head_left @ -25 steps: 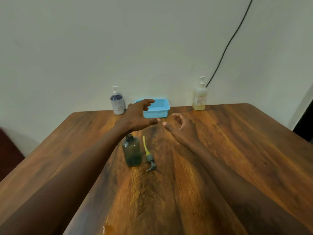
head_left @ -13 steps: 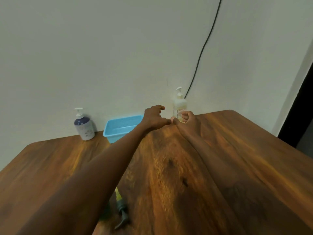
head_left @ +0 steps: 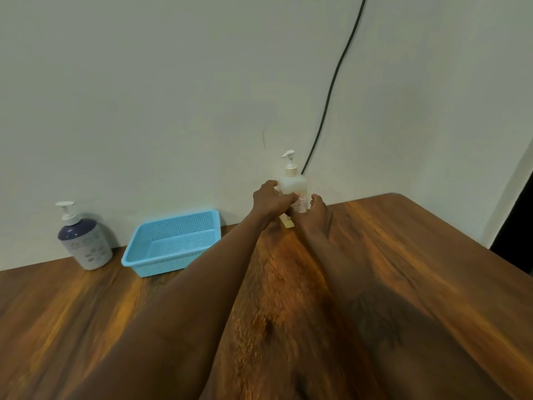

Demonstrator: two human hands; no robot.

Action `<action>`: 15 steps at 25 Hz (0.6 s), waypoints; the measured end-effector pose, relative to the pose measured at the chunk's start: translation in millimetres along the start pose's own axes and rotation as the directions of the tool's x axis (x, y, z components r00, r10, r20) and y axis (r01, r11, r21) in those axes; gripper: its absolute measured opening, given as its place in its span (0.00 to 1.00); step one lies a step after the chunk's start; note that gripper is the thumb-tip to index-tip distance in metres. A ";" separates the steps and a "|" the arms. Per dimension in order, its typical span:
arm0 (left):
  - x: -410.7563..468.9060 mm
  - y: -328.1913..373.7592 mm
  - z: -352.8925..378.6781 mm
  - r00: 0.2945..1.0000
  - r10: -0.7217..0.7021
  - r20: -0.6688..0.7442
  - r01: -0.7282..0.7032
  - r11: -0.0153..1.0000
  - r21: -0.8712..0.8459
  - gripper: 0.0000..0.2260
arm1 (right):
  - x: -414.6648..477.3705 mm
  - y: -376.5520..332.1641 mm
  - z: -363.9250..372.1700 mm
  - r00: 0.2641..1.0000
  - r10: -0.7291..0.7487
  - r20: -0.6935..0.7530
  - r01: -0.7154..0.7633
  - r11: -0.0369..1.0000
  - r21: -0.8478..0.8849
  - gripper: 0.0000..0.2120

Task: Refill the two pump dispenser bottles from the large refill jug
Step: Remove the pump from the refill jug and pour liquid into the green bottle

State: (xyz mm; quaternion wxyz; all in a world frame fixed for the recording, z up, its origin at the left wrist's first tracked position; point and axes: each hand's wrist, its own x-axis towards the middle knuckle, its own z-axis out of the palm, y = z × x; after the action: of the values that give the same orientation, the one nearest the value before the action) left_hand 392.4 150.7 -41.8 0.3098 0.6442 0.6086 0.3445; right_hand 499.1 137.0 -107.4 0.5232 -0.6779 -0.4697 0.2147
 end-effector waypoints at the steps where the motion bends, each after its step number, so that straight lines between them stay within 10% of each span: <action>1: 3.2 -2.8 1.5 1.000 -0.011 -0.006 0.011 1.000 -0.028 0.33 | 3.5 1.9 4.9 1.000 -0.020 -0.010 0.020 1.000 -0.010 0.34; 15: -65.3 -21.7 -53.1 0.988 0.071 0.140 -0.076 0.997 0.026 0.36 | -105.9 3.4 -20.4 0.983 -0.171 -0.070 0.164 0.982 -0.090 0.31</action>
State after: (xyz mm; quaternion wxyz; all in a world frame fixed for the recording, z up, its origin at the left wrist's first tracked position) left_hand 335.0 86.0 -33.6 0.3284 0.6933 0.5667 0.3005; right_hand 467.0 35.4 -124.4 0.5284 -0.6652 -0.5129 0.1234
